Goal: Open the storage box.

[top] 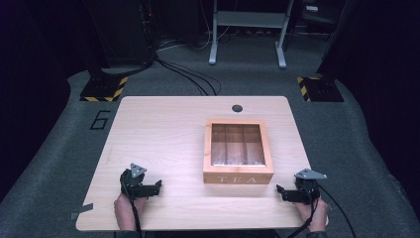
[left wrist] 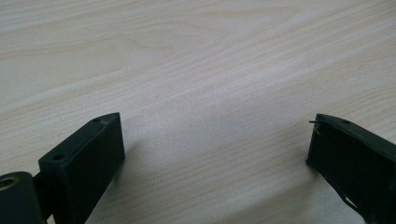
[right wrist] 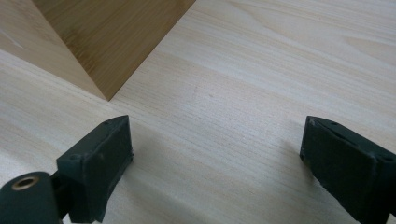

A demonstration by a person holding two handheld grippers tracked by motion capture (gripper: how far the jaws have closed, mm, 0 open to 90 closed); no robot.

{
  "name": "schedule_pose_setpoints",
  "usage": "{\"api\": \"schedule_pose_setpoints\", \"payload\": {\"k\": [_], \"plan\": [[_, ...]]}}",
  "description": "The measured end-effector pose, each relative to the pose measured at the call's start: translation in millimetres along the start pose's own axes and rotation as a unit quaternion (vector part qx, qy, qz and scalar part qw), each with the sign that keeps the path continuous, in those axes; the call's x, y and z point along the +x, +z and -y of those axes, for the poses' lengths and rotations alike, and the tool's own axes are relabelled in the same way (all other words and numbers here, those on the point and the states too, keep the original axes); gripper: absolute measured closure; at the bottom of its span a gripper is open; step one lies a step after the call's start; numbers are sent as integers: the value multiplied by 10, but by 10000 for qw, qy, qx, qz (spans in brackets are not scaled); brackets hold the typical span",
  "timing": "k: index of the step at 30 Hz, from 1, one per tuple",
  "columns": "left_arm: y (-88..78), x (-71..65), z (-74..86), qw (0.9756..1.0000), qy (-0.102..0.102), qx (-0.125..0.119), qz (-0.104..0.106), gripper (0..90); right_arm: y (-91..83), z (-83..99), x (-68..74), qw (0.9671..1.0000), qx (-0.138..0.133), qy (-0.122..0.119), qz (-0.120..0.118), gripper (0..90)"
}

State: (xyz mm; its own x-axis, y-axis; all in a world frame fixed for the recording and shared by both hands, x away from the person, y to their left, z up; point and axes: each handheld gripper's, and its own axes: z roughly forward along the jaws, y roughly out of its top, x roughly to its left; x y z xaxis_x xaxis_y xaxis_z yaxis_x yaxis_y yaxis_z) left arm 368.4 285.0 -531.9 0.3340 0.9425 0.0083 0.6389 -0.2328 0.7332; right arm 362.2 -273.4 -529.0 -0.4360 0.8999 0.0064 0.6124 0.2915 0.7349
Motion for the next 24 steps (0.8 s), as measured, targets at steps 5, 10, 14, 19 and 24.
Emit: {"api": "schedule_pose_setpoints", "payload": {"k": [5, 10, 14, 19, 24], "plan": [[0, 0, 0, 10000, -3, -3, 0, 36, -4, 2, 4, 10000, 17, 23, -12, 83], [0, 0, 0, 10000, -3, -3, 0, 36, -1, -2, -6, 10000, 13, -22, -44, 78], [0, -1, 0, 10000, -2, -3, -1, 36, -12, -5, -16, 9999, 28, 9, -146, 79], [0, -1, 0, 10000, -1, -2, -1, 36, -42, -7, -21, 9993, -13, 68, -354, 72], [-2, 0, -1, 10000, 1, 10, 11, 36, -118, -86, 73, 9975, -225, 2, -668, 69]]}}
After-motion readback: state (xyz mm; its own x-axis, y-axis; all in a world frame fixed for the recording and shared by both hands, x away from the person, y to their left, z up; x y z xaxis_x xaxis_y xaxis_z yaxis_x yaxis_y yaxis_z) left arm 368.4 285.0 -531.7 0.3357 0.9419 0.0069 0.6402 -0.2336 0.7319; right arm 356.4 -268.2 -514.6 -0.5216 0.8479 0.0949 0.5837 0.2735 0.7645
